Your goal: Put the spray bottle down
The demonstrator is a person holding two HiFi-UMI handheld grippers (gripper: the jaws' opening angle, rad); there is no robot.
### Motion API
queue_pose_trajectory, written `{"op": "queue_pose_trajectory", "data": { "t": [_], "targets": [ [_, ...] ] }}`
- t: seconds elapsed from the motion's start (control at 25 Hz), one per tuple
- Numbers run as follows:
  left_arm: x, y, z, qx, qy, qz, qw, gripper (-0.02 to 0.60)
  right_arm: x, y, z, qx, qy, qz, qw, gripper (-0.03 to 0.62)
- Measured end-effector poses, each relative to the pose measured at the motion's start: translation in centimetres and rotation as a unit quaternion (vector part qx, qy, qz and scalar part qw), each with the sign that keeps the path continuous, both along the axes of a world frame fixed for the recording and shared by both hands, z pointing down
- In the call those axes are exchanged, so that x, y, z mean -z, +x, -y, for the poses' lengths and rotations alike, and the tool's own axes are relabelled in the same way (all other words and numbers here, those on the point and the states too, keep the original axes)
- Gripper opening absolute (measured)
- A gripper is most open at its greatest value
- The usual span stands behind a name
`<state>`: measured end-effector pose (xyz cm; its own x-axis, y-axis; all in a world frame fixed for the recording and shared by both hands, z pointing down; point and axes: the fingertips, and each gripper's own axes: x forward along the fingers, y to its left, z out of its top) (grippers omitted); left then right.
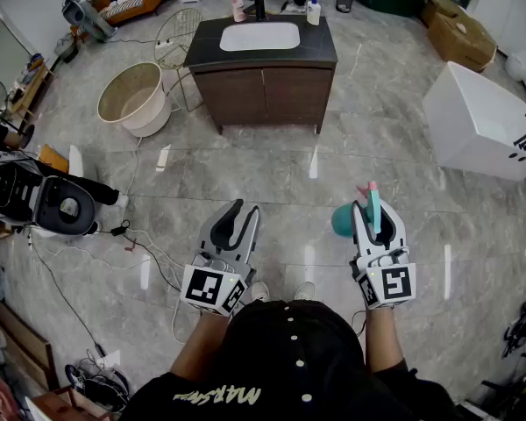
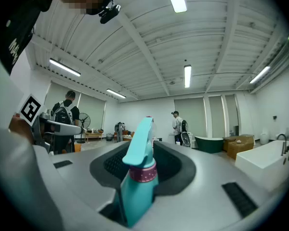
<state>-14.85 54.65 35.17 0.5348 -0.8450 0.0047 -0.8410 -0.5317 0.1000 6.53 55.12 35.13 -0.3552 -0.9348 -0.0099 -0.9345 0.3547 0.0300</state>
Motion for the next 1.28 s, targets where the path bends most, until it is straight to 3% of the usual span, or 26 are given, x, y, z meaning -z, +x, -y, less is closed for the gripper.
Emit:
{"op": "queue_pose_trajectory", "data": {
  "t": [0.96,1.28],
  "targets": [
    [-2.7,6.1,-0.8,0.033,-0.022,-0.001,0.9992,0.126,-1.6,5.6,1.5,0.033,0.011,0.004,0.999,0.123],
    [-2.4,6.6,3.8,0.03,-0.011,-0.007,0.9995,0.126,-1.4,6.6,5.1,0.023,0.014,-0.003,1.0,0.123]
  ]
}}
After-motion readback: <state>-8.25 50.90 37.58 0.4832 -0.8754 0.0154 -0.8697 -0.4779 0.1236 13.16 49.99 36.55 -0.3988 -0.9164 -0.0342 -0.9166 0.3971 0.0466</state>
